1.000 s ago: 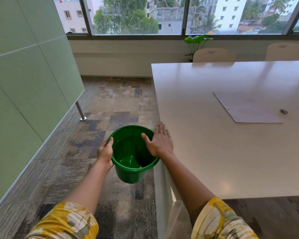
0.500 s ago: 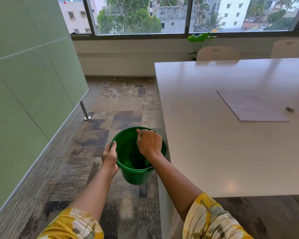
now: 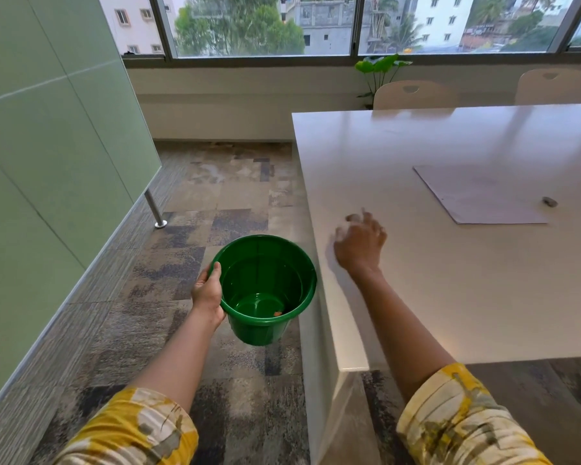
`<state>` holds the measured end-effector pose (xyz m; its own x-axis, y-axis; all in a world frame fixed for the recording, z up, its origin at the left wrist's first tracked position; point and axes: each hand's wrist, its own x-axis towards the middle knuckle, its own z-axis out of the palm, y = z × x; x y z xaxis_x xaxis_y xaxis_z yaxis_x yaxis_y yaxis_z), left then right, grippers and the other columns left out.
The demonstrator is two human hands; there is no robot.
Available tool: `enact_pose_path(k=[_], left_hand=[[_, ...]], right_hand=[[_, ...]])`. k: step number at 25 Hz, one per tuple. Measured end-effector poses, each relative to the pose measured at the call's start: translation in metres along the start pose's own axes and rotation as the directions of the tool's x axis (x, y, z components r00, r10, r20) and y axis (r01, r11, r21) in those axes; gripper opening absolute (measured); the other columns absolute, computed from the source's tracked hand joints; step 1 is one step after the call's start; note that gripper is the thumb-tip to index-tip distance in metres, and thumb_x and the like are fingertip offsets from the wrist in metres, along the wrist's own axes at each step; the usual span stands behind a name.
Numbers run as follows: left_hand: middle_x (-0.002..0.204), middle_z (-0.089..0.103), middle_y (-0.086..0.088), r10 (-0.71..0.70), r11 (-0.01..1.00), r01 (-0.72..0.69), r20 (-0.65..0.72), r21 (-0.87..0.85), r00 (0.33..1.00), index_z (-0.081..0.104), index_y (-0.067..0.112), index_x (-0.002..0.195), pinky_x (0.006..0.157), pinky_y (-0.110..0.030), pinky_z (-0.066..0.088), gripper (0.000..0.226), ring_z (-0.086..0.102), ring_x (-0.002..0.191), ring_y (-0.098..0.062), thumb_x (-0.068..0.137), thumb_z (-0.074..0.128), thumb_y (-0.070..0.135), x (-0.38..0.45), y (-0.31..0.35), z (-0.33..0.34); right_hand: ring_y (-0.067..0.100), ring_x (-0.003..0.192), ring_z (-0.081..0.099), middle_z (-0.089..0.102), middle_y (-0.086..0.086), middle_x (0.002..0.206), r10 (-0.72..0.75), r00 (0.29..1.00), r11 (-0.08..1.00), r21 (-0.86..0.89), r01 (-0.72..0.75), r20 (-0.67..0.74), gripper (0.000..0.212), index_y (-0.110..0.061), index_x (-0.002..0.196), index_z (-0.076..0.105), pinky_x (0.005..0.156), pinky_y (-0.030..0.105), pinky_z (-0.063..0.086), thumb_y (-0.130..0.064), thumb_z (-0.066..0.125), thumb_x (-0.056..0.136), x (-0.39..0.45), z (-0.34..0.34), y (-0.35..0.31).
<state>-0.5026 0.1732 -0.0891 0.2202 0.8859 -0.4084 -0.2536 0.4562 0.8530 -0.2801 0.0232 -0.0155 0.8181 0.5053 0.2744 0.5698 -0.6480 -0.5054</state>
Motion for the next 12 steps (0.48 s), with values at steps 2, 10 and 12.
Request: enact_pose_path(k=[2, 10, 12], left_hand=[[0.127, 0.066, -0.014, 0.003, 1.000, -0.003, 0.004, 0.004, 1.000, 0.066, 0.017, 0.125, 0.096, -0.063, 0.050, 0.026, 0.062, 0.116, -0.038, 0.102, 0.056, 0.022, -0.001, 0.000, -0.001], [0.127, 0.066, -0.014, 0.011, 1.000, -0.011, 0.017, -0.012, 1.000, 0.066, 0.016, 0.126, 0.095, -0.064, 0.050, 0.026, 0.062, 0.116, -0.038, 0.102, 0.055, 0.021, -0.007, 0.000, -0.004], [0.127, 0.066, -0.014, 0.003, 1.000, -0.003, 0.016, -0.015, 1.000, 0.066, 0.018, 0.125, 0.095, -0.063, 0.050, 0.025, 0.063, 0.115, -0.037, 0.102, 0.055, 0.021, -0.007, -0.001, -0.004]], right_hand=[[0.031, 0.150, 0.011, 0.017, 0.019, 0.161, 0.216, 0.976, 0.968, -0.132, -0.215, -0.005, 0.057, -0.003, 0.146, 0.038, 0.122, 0.045, 0.004, -0.038, 0.039, 0.101, 0.011, -0.012, 0.032], [0.031, 0.152, -0.005, -0.004, 0.023, 0.163, 0.378, 0.908, 0.894, -0.325, -0.309, 0.178, 0.100, 0.007, 0.153, -0.001, 0.123, 0.040, -0.004, -0.071, 0.018, 0.094, -0.004, -0.010, 0.054], [0.030, 0.152, -0.006, -0.005, 0.022, 0.163, 0.339, 0.918, 0.911, -0.314, -0.266, 0.207, 0.100, 0.006, 0.154, -0.002, 0.123, 0.039, -0.004, -0.071, 0.016, 0.093, -0.010, -0.008, 0.043]])
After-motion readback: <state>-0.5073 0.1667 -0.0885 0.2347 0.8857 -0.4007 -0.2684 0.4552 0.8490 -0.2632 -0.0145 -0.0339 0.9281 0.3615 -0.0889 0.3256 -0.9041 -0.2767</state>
